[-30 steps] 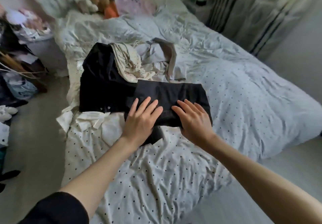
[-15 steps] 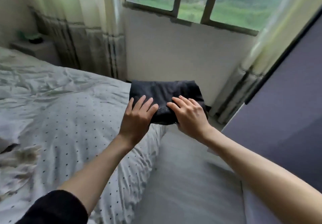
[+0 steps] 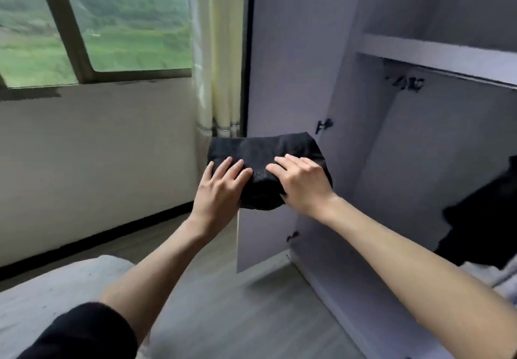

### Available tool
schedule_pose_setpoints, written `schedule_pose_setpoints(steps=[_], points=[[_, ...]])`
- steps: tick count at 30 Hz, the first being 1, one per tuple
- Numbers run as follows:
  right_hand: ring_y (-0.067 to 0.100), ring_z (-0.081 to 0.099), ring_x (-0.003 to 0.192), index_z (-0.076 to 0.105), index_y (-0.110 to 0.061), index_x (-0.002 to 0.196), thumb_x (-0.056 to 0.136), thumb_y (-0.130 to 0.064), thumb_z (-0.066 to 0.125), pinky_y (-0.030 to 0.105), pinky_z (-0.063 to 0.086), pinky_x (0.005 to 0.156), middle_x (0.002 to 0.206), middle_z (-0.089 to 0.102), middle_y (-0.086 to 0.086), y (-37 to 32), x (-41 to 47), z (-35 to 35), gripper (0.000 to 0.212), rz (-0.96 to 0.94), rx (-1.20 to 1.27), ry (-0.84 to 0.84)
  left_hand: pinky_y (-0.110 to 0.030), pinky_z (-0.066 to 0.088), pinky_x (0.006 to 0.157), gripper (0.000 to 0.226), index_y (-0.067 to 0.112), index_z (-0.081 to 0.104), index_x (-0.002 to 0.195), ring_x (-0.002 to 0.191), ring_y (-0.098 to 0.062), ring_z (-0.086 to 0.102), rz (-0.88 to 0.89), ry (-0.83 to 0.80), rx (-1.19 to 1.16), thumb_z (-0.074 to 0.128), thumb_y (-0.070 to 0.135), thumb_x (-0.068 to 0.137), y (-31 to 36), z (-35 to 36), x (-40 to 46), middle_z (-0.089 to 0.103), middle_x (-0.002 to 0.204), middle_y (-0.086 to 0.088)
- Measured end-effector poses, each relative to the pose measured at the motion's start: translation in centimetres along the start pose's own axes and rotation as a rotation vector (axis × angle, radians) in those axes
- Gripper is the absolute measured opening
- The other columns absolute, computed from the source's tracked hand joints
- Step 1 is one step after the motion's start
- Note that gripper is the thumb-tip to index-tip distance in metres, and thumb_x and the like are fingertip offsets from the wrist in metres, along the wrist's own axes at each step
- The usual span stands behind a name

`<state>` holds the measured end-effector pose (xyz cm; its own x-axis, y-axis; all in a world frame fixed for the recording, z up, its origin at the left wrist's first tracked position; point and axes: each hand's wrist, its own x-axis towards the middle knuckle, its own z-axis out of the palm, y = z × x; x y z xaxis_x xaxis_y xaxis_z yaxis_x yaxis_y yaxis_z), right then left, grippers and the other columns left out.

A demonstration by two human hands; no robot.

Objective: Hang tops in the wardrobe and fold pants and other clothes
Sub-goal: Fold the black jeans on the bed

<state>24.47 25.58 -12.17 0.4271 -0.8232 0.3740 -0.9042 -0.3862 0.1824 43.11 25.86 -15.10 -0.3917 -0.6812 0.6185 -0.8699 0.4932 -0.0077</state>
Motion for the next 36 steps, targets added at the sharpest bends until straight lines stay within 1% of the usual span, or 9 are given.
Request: schedule_pose_setpoints(steps=[2, 9, 13, 16, 18, 24, 29, 32, 36], points=[[0.028, 0.044, 0.13, 0.052, -0.014, 0.13, 0.081, -0.01, 0.058, 0.04, 0.034, 0.102, 0.135, 0.052, 0.008, 3.8, 0.2, -0.3, 0.049, 0.126, -0.038, -0.009, -0.061, 0.048, 0.085, 0.049, 0.003, 0.068, 0.104, 0.106, -0.039, 0.062, 0.088, -0.005, -0.097, 0.08, -0.001, 0.057, 1.1, 2.0, 4.6, 0.066, 0.113, -0.017], [0.018, 0.048, 0.124, 0.048, -0.022, 0.132, 0.081, -0.013, 0.057, 0.032, 0.041, 0.097, 0.13, 0.055, -0.003, 14.3, 1.7, -4.8, 0.052, 0.375, -0.21, -0.02, -0.055, 0.046, 0.093, 0.042, 0.005, 0.067, 0.109, 0.112, -0.036, 0.059, 0.306, 0.062, -0.247, 0.076, 0.001, 0.068, 5.5, 5.1, 18.5, 0.066, 0.116, -0.014], [0.02, 0.054, 0.116, 0.049, -0.025, 0.131, 0.082, -0.014, 0.056, 0.032, 0.046, 0.084, 0.129, 0.057, -0.005, 21.3, 3.9, -9.2, 0.051, 0.487, -0.247, 0.041, -0.051, 0.04, 0.101, 0.035, 0.007, 0.063, 0.114, 0.12, -0.033, 0.053, 0.384, 0.163, -0.303, 0.066, 0.005, 0.079, 8.6, 5.3, 28.1, 0.064, 0.119, -0.01], [0.024, 0.058, 0.107, 0.048, -0.028, 0.13, 0.081, -0.014, 0.055, 0.03, 0.039, 0.074, 0.124, 0.059, -0.005, 26.5, 6.1, -13.3, 0.052, 0.537, -0.338, 0.088, -0.046, 0.035, 0.106, 0.036, 0.012, 0.058, 0.121, 0.125, -0.026, 0.048, 0.424, 0.261, -0.319, 0.058, 0.01, 0.084, 11.1, 4.5, 35.6, 0.061, 0.124, -0.003], [0.025, 0.058, 0.105, 0.047, -0.027, 0.131, 0.082, -0.014, 0.056, 0.03, 0.036, 0.072, 0.122, 0.059, -0.004, 29.4, 7.3, -16.2, 0.052, 0.549, -0.385, 0.112, -0.045, 0.033, 0.107, 0.039, 0.014, 0.055, 0.125, 0.13, -0.024, 0.043, 0.441, 0.314, -0.335, 0.056, 0.012, 0.086, 12.6, 3.5, 39.9, 0.058, 0.129, -0.001], [0.024, 0.057, 0.108, 0.045, -0.027, 0.133, 0.083, -0.015, 0.056, 0.032, 0.042, 0.076, 0.129, 0.056, -0.005, 36.8, 9.6, -23.5, 0.052, 0.573, -0.6, 0.247, -0.052, 0.032, 0.107, 0.036, 0.01, 0.056, 0.123, 0.13, -0.031, 0.043, 0.5, 0.519, -0.384, 0.057, 0.014, 0.087, 17.1, 0.2, 50.5, 0.057, 0.131, -0.007], [0.018, 0.052, 0.118, 0.044, -0.024, 0.134, 0.084, -0.016, 0.056, 0.032, 0.045, 0.084, 0.13, 0.055, -0.004, 42.0, 9.8, -25.7, 0.052, 0.599, -0.794, 0.274, -0.051, 0.028, 0.109, 0.038, 0.011, 0.055, 0.127, 0.133, -0.032, 0.04, 0.532, 0.615, -0.408, 0.06, 0.013, 0.088, 21.3, 0.9, 56.5, 0.053, 0.135, -0.011], [0.021, 0.045, 0.128, 0.043, -0.021, 0.136, 0.085, -0.019, 0.059, 0.034, 0.041, 0.098, 0.135, 0.052, 0.001, 45.6, 9.3, -25.5, 0.053, 0.632, -0.893, 0.283, -0.054, 0.03, 0.108, 0.042, 0.009, 0.056, 0.126, 0.131, -0.034, 0.042, 0.574, 0.649, -0.428, 0.064, 0.007, 0.084, 24.4, 2.4, 59.7, 0.054, 0.133, -0.015], [0.031, 0.034, 0.137, 0.043, -0.015, 0.139, 0.082, -0.015, 0.065, 0.044, 0.028, 0.111, 0.145, 0.041, 0.013, 49.1, 8.2, -24.2, 0.061, 0.706, -0.98, 0.258, -0.056, 0.033, 0.105, 0.054, 0.009, 0.057, 0.126, 0.128, -0.037, 0.045, 0.635, 0.713, -0.443, 0.073, 0.001, 0.075, 28.0, 5.2, 62.4, 0.054, 0.132, -0.018]])
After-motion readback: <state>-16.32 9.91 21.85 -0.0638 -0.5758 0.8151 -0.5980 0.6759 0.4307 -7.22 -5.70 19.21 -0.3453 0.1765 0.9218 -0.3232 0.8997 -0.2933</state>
